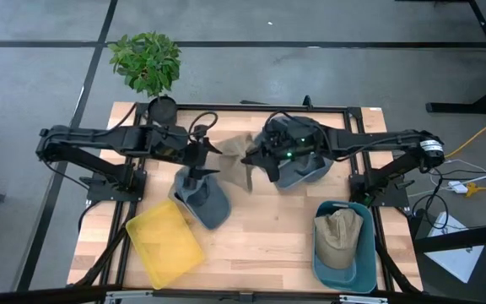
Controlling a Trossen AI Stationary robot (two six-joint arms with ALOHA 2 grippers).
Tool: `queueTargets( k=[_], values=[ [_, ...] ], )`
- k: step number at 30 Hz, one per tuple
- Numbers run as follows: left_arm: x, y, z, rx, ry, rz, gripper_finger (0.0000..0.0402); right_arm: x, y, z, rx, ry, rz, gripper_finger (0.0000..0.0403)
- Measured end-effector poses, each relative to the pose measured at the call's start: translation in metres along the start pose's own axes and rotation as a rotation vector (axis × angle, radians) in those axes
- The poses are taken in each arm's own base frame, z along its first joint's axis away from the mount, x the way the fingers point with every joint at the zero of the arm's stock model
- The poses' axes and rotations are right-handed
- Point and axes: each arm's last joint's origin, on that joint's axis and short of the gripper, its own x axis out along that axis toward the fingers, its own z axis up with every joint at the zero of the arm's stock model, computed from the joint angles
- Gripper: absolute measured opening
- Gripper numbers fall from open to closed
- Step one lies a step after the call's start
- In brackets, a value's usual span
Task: Pick & Place hat
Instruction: Put the right brown cap into the blue bin
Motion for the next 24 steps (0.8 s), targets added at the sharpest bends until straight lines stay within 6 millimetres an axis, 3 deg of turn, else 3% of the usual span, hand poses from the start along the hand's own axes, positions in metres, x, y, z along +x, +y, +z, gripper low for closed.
queueTargets(
  k=[10,15,24],
  values=[
    [0.019,0.007,0.005,0.006,-0.047,0.046,0.0288,0.000,0.004,0.005,-0.067,-0.042,0.056,0.0028],
    [0.030,0.006,0.009,0.006,-0.111,-0.062,0.0311,0.000,0.005,0.006,-0.095,-0.046,0.079,0.0026],
    [0.056,0.004,0.012,0.008,-0.153,-0.095,0.0314,-0.001,0.009,0.009,-0.138,-0.071,0.142,0.0026]
  ],
)
